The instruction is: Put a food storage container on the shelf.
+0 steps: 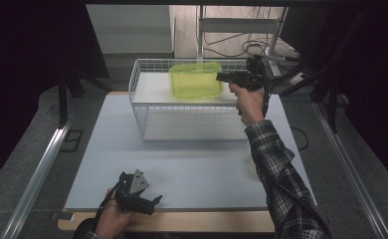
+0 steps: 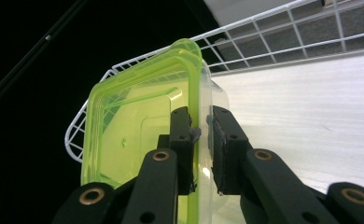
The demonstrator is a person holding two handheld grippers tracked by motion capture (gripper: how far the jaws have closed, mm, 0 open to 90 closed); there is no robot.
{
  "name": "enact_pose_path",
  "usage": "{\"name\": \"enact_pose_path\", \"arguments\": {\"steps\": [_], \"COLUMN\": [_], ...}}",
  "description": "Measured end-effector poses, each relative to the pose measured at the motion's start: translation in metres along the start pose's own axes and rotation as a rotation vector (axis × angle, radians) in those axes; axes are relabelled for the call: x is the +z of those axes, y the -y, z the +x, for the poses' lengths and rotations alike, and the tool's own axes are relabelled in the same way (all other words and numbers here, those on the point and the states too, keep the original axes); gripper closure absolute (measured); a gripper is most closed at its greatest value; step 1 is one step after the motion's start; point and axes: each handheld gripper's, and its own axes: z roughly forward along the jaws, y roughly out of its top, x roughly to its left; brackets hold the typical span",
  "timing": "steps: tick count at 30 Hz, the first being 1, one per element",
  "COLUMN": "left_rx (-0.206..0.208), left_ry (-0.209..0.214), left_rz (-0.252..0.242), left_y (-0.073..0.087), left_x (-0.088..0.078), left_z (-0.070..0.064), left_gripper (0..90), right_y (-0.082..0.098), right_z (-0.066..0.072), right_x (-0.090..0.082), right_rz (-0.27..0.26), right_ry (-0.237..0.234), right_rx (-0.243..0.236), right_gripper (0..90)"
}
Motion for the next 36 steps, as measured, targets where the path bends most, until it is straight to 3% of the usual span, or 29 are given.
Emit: {"name": "enact_pose_path", "arguments": {"steps": [13,25,27,32,36], "left_rx": [0.004,0.007,0.008,0.01,-0.018], "left_ry": [0.0,0.0,0.0,-0.003,-0.011], "left_rz": [0.008,0.015,0.017,0.016,0.031], "left_y": [0.0,0.0,0.0,0.0,-0.001], "left_x": [0.001,0.001,0.001,0.001,0.0], "left_z": [-0.001,-0.001,-0.001,-0.001,0.0], "left_gripper": [1.5,1.4,1.4,1.4,1.5], "right_y": [0.003,0.004,0.004,0.003,0.003], "right_z": [0.004,0.002,0.005,0.007,0.009], "right_x": [0.007,0.013,0.014,0.013,0.01], "right_rz": [-0.002,-0.004,-0.011,-0.006,-0.021], "right_ry": [0.124,0.146,0.203,0.204,0.183], "right_rx": [-0.122,-0.141,-0.197,-0.21,-0.211], "right_gripper": [71.8,63.1,60.4,55.9,51.0]}}
